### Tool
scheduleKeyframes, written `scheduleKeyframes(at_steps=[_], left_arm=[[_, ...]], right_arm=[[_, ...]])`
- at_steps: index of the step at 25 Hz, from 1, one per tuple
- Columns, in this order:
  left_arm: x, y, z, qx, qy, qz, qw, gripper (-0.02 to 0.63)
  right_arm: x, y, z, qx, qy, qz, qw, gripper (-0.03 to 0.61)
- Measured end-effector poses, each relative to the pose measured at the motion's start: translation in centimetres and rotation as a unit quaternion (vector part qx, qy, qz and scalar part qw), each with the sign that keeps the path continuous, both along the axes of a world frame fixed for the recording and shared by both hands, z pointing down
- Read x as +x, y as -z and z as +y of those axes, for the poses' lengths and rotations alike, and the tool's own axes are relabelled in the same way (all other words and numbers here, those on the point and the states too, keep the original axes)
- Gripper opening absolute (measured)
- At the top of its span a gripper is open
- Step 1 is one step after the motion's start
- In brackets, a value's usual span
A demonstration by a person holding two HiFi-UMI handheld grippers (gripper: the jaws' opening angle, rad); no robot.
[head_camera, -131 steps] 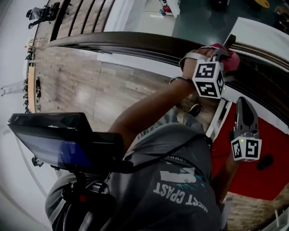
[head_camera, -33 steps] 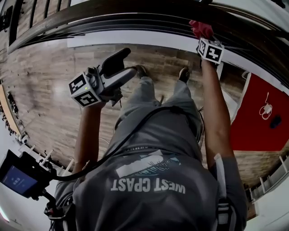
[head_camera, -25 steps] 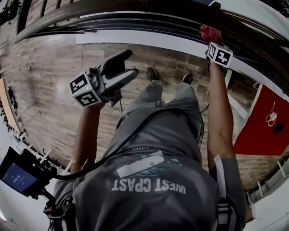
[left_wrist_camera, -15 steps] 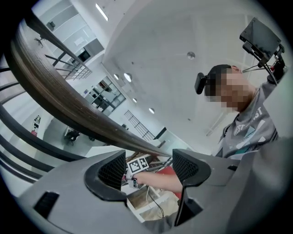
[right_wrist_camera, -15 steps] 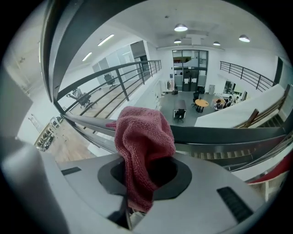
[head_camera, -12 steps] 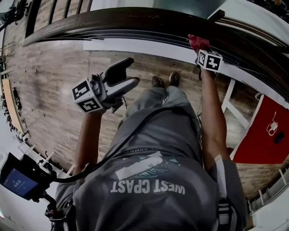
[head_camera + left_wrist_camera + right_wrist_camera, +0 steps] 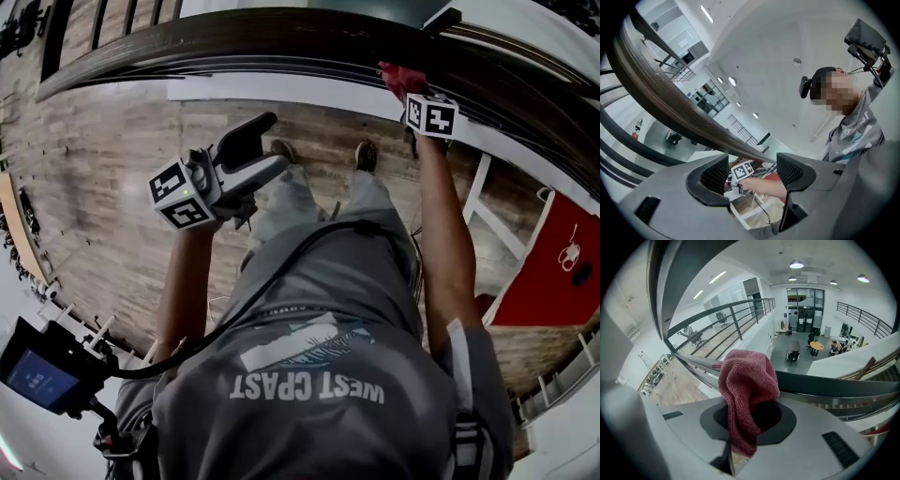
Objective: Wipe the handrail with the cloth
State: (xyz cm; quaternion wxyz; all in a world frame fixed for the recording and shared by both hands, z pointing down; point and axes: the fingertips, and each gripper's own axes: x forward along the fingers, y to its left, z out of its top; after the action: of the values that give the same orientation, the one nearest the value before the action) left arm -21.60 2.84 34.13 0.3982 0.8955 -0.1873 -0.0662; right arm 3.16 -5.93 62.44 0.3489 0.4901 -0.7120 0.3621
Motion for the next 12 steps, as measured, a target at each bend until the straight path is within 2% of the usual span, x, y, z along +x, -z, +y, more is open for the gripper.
scheduleKeyframes(at_steps=[4,12], left_arm=[[1.7,0.7,-0.4,0.011,-0.016,0.006,0.9998,0.327],[0.9,0.1,-0.2,0.009,-0.024,-0.016,0.9995,0.327]], right_arm=[[3.3,0.6,-0.2,-0.002,-0.016,0.013,1.0,0.072],[6.5,-1.2,0.2,-0.01,-0.061,0.011,0.998,0.072]])
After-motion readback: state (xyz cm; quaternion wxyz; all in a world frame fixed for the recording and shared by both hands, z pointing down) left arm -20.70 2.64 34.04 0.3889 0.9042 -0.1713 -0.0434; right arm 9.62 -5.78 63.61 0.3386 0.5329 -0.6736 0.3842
